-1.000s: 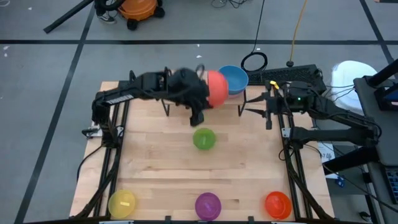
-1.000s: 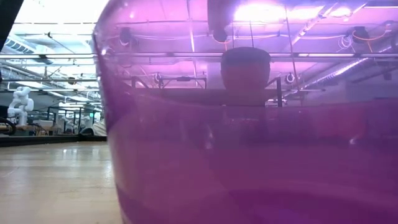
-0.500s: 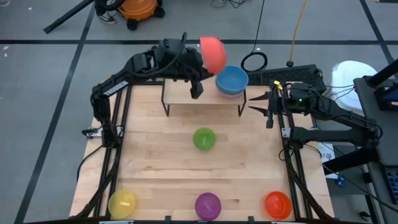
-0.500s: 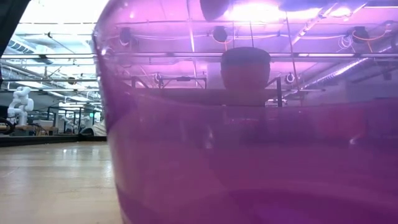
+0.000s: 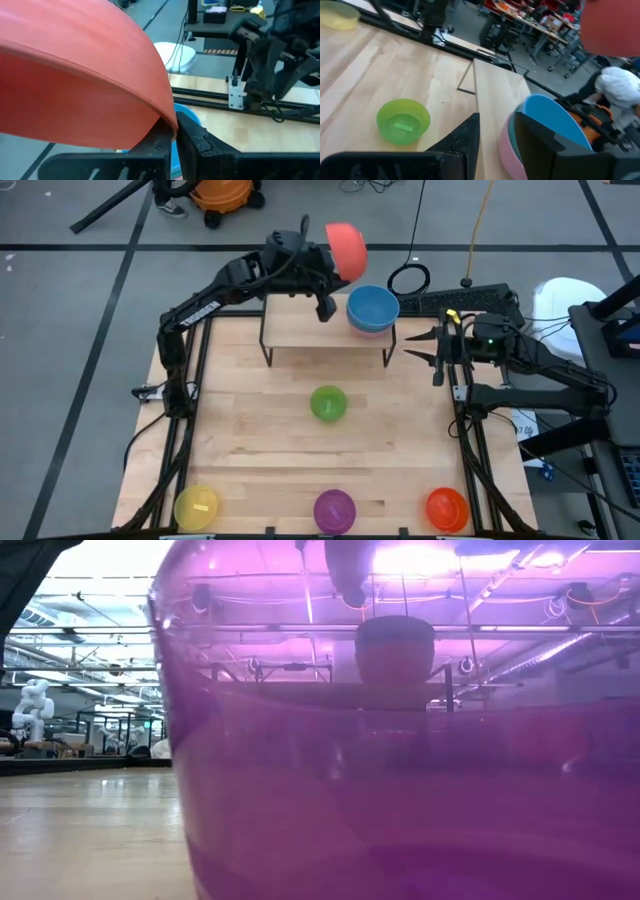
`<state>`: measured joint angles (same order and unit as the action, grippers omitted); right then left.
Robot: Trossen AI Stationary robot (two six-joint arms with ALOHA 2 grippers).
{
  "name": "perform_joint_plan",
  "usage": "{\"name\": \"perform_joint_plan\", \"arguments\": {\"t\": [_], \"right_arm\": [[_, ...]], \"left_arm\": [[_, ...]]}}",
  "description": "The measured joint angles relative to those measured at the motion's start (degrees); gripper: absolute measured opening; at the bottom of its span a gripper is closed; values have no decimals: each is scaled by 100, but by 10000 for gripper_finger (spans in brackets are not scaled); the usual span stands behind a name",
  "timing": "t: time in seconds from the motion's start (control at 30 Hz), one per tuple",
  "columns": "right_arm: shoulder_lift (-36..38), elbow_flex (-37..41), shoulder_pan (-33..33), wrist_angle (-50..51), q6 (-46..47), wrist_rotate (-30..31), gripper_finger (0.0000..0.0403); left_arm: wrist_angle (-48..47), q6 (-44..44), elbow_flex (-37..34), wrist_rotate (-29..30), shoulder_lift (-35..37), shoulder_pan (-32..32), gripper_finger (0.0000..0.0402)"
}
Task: Place and stack bowls onto a shelf
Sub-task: Stack the top orange bowl on top of the blue bowl on the shelf
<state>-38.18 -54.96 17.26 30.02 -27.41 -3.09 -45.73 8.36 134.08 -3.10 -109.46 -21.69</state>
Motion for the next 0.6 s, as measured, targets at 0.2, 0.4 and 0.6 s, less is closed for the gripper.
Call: {"name": "perform_joint_plan", "arguments": {"t": [0.2,0.4,0.6], "right_arm": [[182,0,2,165,166,181,116],[245,0,0,255,272,181,116],[237,0,1,323,274,180,116]], "left_arm": [[24,16,0,-94,-174,-35,10],[-846,74,0,-133,-162,101,10],[-2007,-133,0,90,-161,371,10]]}}
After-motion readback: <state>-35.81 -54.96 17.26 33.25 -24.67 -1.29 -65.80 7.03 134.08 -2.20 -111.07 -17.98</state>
